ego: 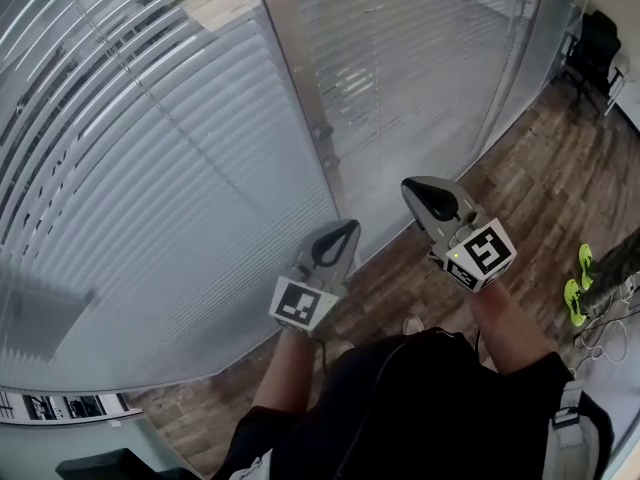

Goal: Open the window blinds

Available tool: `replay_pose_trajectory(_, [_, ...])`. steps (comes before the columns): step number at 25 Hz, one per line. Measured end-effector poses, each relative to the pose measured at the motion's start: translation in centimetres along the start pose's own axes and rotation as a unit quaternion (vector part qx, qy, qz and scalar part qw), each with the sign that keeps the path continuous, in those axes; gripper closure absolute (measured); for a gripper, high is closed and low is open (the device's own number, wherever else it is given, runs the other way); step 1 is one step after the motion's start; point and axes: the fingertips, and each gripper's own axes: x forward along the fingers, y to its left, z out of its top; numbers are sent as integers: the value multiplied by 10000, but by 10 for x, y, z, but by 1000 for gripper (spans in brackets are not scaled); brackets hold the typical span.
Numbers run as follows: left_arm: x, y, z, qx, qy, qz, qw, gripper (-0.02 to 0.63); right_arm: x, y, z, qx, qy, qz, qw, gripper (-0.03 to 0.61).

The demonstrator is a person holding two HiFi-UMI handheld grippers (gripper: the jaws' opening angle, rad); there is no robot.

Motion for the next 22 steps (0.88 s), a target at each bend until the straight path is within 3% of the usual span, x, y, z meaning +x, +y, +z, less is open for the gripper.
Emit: replay_pose_trajectory(22, [38,-39,1,-3,29,-326,9995,609,-62,-10,-43,48,367,88,9993,572])
